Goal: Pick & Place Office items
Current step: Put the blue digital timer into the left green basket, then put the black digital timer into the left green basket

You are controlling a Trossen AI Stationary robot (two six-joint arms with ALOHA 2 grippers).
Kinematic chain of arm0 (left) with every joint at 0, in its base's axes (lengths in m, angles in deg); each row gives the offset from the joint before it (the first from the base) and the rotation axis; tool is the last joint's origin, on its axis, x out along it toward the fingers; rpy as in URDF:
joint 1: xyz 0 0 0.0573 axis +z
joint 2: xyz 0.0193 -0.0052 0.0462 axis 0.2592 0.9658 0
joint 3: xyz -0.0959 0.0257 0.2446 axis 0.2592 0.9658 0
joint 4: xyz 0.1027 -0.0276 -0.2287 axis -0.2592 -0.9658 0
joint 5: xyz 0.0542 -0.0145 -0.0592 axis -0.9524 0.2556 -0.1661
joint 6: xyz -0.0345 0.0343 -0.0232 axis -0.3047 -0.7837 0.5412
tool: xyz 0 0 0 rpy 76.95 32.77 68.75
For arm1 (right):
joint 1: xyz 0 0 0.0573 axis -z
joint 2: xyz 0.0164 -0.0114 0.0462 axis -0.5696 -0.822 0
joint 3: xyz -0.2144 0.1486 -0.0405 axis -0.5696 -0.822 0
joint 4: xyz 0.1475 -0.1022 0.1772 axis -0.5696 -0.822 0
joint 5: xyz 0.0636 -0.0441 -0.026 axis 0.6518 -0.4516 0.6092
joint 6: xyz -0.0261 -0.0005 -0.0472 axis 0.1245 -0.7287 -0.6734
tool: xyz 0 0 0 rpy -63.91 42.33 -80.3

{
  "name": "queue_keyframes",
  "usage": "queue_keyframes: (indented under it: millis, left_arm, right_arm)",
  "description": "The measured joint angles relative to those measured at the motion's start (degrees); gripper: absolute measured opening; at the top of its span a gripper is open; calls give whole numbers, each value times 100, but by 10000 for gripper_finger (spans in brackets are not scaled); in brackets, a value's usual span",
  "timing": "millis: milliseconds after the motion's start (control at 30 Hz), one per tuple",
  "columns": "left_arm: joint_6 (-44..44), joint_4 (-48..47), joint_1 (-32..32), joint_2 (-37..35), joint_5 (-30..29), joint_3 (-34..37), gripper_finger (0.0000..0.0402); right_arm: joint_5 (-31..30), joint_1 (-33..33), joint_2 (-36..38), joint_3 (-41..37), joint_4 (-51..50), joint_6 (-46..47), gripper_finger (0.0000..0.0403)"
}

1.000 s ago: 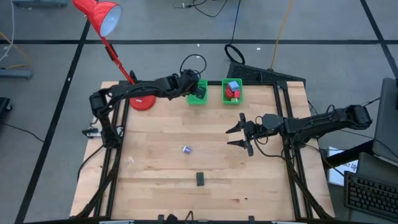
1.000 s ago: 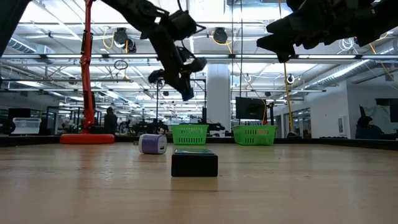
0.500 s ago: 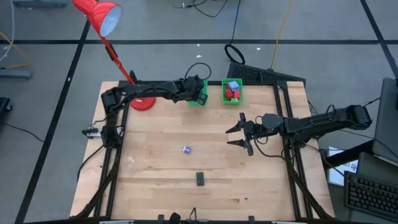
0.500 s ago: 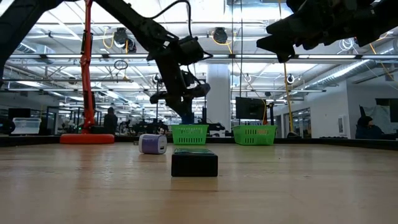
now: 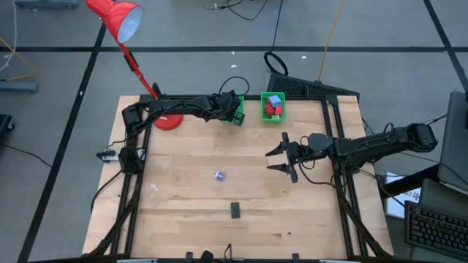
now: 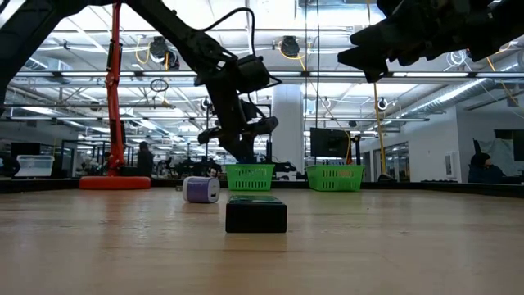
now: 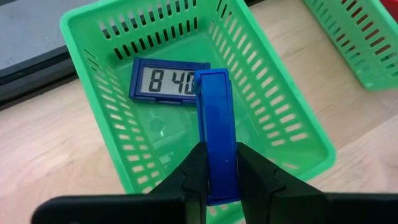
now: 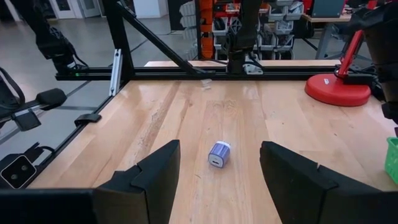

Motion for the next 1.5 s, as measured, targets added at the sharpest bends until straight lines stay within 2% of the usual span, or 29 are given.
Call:
queue_keyframes:
  millis: [133,367,533,733,867,1067,1200,1333,1500]
  left_arm:
    - [-14,8,-2,0,0,0,65]
    - [-166,-2,-44,0,-2,0,135]
    - [-372,-2,-44,0,-2,0,171]
    - [-636,-103,-52,-290,299,7,188]
    - [-675,-199,-244,-702,239,7,193]
    - [-1110,-134,-1004,-1448,-476,4,184]
    - [-1360,-153,-1833,-1757,-1075,4,170]
    - [-1515,-133,-2774,-1759,-1509,4,155]
    - [-1401,-138,-3813,-1716,-1654,4,138]
  right_arm:
    - [2,0,0,0,0,0,210]
    - [7,0,0,0,2,0,210]
    - [9,0,0,0,2,0,210]
    - [7,0,0,0,0,-17,210]
    - [4,0,-1,0,-4,-17,210]
    - [0,0,-2,0,-5,-17,210]
    - [0,1,-2,0,-13,-19,210]
    - [2,2,-2,0,-20,-17,210]
    - [4,0,-2,0,-16,8,210]
